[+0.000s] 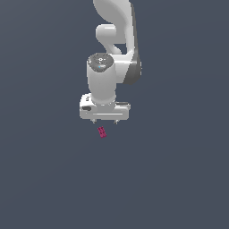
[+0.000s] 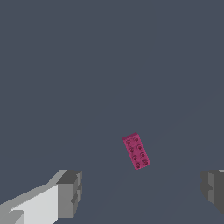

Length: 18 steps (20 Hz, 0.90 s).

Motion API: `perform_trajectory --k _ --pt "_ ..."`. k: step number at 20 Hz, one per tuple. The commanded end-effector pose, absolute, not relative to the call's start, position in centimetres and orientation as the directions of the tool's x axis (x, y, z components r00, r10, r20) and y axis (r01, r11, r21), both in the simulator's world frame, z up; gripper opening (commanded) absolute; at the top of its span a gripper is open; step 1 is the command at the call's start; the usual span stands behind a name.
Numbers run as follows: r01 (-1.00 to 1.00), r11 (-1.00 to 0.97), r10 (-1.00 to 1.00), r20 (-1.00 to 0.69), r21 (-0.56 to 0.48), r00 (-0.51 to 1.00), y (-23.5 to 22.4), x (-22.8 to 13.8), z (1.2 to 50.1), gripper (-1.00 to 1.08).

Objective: Pick up the object and move it to a goal position.

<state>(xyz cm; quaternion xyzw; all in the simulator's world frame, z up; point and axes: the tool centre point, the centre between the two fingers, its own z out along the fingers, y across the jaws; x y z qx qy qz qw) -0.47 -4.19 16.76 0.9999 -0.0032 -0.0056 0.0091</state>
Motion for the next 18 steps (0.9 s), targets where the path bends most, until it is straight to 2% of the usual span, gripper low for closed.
perform_trajectory --k 1,18 --pt "0.003 -1.0 0.003 -0.012 0.018 1.0 -4.3 -0.5 16.5 1.0" --pt "0.255 -0.967 0.255 -0.007 0.008 0.967 -6.4 -2.4 9.6 1.0"
